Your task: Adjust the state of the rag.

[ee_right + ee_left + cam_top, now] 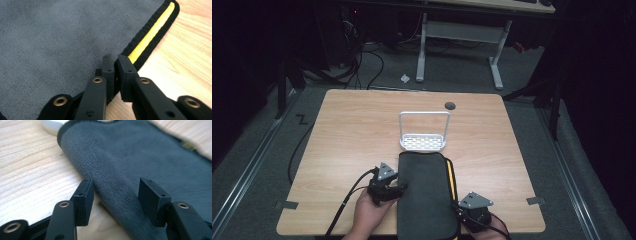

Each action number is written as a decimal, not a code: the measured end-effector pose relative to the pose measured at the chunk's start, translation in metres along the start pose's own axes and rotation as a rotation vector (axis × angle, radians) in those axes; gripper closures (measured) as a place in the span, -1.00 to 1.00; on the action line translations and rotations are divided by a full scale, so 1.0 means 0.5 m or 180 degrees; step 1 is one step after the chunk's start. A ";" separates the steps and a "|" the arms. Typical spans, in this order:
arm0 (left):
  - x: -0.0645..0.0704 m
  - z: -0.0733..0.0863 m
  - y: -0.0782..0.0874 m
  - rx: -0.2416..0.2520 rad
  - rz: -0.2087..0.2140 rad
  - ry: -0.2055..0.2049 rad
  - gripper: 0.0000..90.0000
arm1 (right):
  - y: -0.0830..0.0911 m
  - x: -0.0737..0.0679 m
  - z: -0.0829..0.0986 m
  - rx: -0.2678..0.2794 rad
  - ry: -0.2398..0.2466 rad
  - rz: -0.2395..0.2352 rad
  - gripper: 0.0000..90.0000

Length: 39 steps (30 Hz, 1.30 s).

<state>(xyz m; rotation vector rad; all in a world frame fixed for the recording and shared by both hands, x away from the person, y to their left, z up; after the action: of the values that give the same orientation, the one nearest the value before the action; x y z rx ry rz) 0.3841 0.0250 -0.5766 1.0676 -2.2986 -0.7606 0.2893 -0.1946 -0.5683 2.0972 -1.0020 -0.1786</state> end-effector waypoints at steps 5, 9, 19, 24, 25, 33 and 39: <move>0.011 0.008 -0.005 -0.0014 -0.0091 -0.0176 0.09 | 0.007 0.010 -0.009 0.0146 -0.0054 0.0037 0.61; 0.022 0.020 0.004 0.0016 -0.0074 -0.0273 0.13 | 0.012 0.029 -0.023 0.0270 -0.0150 0.0081 0.52; 0.009 0.009 0.014 0.0021 0.0119 -0.0124 -0.01 | -0.049 0.087 -0.077 0.0261 -0.0169 0.0111 0.37; -0.019 -0.027 0.020 0.0209 0.0292 0.0277 -0.05 | -0.087 0.119 -0.100 0.0236 -0.0254 0.0101 0.30; -0.026 -0.034 0.020 0.0241 0.0291 0.0311 -0.06 | -0.094 0.124 -0.103 0.0225 -0.0269 0.0105 0.28; -0.071 -0.074 -0.018 0.0167 0.0330 0.0583 -0.16 | -0.143 0.168 -0.118 0.0151 -0.0457 0.0091 0.05; -0.095 -0.080 -0.036 0.0208 0.0397 0.0818 -0.20 | -0.164 0.181 -0.113 0.0113 -0.0646 -0.0026 -0.14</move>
<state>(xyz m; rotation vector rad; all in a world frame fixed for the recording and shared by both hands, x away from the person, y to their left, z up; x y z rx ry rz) 0.4459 0.0421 -0.5686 0.9774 -2.1579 -0.4728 0.4239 -0.1941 -0.5705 2.1472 -1.1226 -0.3868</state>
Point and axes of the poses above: each handheld gripper's, and its own axes: y roughly backward along the jaws, z roughly out of its underside, x roughly to its right, the point moved 7 cm from there along -y, roughly forward along the jaws, and after that the axes turned 9 degrees about y, right-handed, at the moved point
